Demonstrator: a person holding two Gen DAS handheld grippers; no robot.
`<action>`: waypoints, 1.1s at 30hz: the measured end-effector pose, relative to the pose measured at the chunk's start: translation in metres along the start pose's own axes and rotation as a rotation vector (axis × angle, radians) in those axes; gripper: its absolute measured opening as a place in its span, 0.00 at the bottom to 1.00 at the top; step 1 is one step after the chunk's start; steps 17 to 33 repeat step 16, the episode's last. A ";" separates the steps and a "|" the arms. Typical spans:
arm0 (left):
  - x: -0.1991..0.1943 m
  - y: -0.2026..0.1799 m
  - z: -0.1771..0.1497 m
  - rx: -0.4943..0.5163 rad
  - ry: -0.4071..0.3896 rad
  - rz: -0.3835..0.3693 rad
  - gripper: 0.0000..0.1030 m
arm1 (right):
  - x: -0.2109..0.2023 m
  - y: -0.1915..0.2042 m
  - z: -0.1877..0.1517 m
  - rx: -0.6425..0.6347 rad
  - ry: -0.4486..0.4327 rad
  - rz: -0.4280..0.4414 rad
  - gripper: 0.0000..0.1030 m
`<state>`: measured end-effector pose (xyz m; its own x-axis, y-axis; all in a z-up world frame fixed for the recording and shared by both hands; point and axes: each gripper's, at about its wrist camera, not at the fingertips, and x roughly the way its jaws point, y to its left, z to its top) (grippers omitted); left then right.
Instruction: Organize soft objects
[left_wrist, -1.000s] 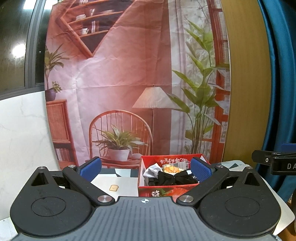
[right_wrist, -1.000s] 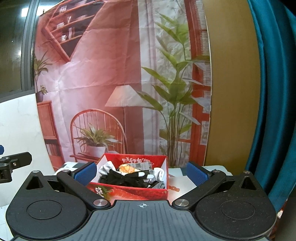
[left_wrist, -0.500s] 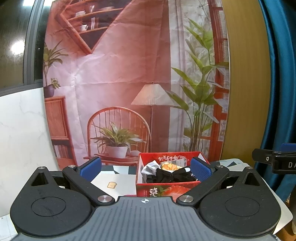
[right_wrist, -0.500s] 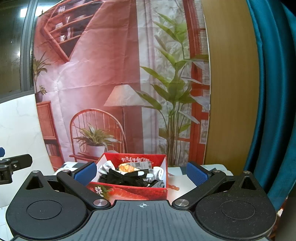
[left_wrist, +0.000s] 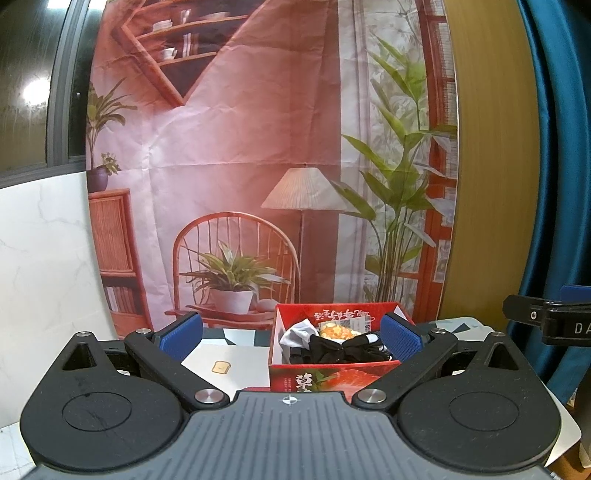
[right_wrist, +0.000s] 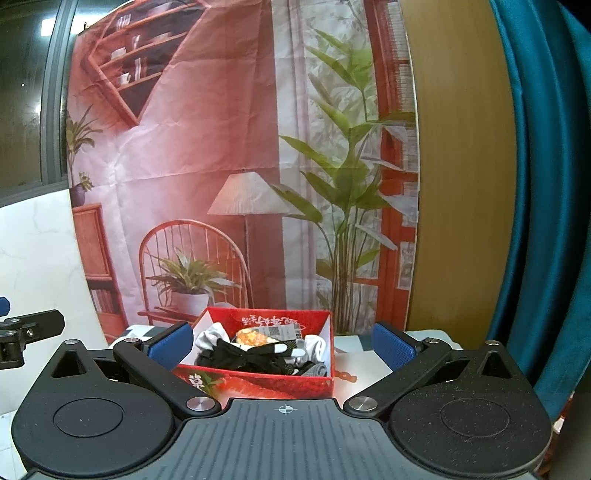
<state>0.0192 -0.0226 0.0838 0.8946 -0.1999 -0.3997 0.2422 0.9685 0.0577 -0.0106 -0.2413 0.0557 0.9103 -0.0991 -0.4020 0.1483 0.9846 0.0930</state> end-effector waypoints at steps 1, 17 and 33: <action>0.000 0.000 0.000 -0.002 0.000 -0.001 1.00 | 0.000 0.000 0.000 0.000 0.000 0.000 1.00; -0.001 0.000 -0.002 -0.014 0.000 -0.008 1.00 | 0.000 0.002 0.000 -0.001 0.002 0.000 1.00; -0.001 0.000 -0.002 -0.014 0.000 -0.008 1.00 | 0.000 0.002 0.000 -0.001 0.002 0.000 1.00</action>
